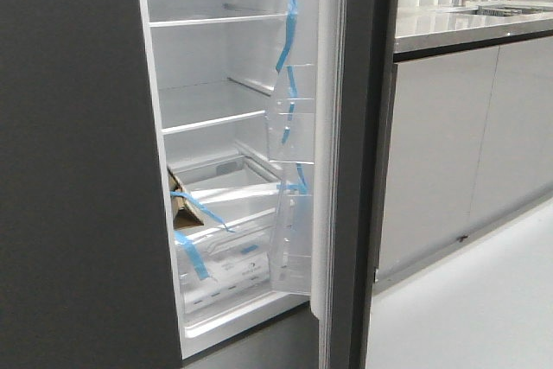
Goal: Close fridge door
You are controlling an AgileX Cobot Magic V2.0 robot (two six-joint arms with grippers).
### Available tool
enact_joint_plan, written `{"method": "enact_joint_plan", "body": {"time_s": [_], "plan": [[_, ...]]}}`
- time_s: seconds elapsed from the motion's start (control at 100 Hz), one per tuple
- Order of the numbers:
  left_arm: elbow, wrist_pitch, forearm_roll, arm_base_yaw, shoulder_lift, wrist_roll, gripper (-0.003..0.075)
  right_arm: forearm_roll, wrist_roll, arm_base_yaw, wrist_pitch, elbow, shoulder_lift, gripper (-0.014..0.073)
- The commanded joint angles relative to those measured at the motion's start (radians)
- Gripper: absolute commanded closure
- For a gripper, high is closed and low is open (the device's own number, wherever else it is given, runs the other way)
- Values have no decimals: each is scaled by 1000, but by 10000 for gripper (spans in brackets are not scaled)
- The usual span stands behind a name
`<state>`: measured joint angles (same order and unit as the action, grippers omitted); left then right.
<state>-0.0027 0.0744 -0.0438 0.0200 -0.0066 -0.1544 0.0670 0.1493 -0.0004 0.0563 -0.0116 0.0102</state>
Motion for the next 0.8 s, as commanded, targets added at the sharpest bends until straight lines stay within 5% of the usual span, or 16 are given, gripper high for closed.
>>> {"method": "enact_joint_plan", "body": {"time_s": [0.0, 0.79], "plan": [[40, -83, 6, 2, -23, -2, 740, 2, -7, -4, -89, -24, 19, 665], [40, -83, 6, 2, -23, -2, 740, 2, -7, -4, -89, -24, 19, 665]]}}
